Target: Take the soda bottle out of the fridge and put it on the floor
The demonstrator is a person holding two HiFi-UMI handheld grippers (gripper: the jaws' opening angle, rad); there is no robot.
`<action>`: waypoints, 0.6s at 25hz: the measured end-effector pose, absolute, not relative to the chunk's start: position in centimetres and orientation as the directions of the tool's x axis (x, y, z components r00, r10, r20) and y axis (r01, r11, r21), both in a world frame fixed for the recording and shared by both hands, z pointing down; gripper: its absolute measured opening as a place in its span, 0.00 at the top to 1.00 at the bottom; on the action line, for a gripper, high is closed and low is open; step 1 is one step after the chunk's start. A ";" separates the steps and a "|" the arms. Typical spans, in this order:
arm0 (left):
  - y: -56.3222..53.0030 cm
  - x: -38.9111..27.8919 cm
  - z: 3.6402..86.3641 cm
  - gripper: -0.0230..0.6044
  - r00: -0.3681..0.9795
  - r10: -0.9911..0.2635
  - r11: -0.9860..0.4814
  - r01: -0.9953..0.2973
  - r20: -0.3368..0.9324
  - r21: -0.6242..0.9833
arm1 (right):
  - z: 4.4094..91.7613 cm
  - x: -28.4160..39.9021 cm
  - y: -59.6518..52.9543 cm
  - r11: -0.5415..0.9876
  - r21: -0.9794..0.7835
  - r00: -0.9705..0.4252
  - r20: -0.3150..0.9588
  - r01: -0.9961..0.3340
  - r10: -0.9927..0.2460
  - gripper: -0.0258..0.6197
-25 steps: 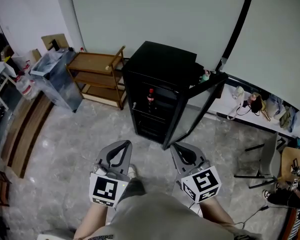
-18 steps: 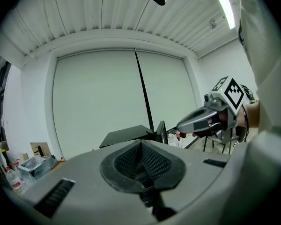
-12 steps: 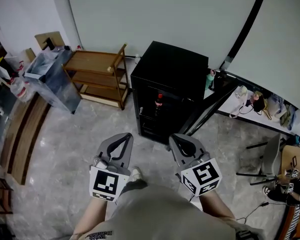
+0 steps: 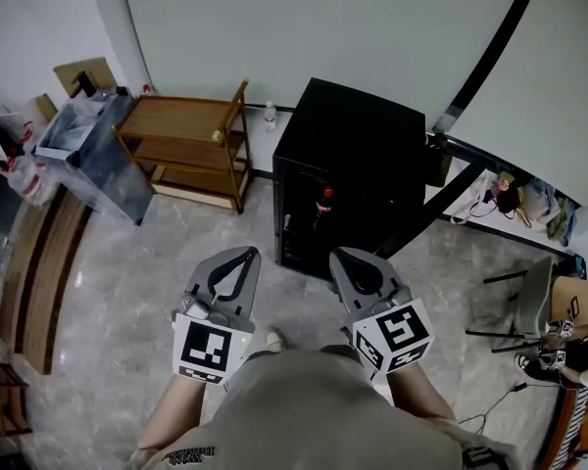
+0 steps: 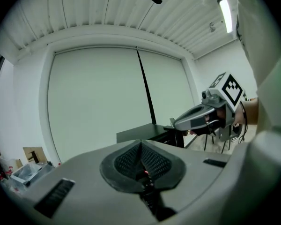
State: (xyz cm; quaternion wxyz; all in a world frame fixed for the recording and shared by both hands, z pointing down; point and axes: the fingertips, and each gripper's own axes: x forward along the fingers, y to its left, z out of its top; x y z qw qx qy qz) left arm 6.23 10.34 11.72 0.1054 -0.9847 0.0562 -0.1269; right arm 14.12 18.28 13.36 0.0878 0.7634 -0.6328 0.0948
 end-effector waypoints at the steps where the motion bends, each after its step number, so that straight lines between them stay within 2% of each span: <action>1: 10.0 6.3 11.9 0.95 0.964 -0.129 -0.974 -0.078 0.234 -0.214 | 13.5 14.1 17.8 -0.189 0.013 0.186 0.255 -0.982 -0.949 0.97; 15: 7.3 9.3 12.2 0.95 0.970 -0.114 -0.985 -0.082 0.216 -0.154 | 14.5 18.6 14.4 -0.261 -0.009 0.249 0.262 -0.965 -0.932 0.96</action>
